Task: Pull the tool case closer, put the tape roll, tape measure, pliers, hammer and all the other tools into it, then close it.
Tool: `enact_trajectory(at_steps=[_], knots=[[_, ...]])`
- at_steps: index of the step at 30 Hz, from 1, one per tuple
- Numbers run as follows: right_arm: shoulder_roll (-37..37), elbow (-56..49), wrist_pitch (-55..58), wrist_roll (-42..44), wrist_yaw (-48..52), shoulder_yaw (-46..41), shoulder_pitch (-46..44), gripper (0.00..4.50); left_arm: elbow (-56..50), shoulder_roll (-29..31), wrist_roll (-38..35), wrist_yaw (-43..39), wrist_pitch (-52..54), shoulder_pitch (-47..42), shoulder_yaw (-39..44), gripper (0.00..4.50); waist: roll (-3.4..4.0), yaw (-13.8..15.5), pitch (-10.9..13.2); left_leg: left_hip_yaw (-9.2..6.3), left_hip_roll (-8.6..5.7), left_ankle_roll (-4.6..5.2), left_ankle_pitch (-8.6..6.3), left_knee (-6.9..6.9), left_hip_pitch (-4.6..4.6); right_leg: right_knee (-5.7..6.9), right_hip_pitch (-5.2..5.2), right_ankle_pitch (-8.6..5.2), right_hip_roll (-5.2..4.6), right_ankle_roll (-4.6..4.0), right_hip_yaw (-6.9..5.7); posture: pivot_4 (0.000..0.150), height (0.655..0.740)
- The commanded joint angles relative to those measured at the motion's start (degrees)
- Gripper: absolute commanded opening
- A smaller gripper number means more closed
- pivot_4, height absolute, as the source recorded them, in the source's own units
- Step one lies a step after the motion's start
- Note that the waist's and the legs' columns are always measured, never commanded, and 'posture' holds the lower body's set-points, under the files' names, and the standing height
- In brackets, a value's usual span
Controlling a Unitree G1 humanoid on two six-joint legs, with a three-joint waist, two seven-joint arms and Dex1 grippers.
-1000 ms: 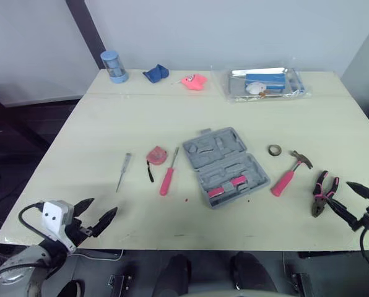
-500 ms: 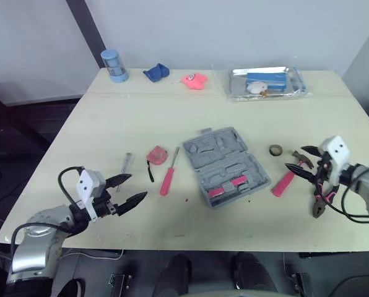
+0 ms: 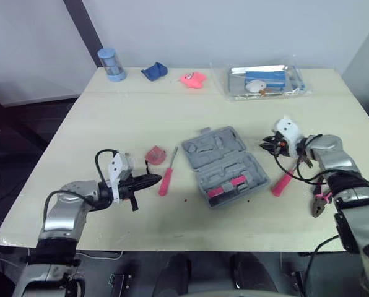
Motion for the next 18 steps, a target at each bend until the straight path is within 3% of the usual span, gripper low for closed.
enact_trajectory(at_steps=[1,18], knots=[[1.12,3.76,-2.69,-1.65,-0.87,0.13,-3.08,0.11,1.02,-0.6,0.83,-1.74,0.96,-2.06,-1.97,0.0,0.0,-0.49,0.0,0.0,0.0,0.0,0.0,0.0,-0.01,0.0,-0.01,0.0,0.0,0.0,0.0,0.15,0.74],[7.43,11.0,-7.4,-6.07,-2.39,0.43,-6.26,0.11,6.38,-4.14,5.98,-0.82,0.52,-7.81,-6.16,0.0,0.01,-2.34,0.0,-0.03,-0.01,-0.11,0.08,0.01,-0.01,0.15,-0.12,0.01,0.02,-0.01,0.06,0.15,0.74]])
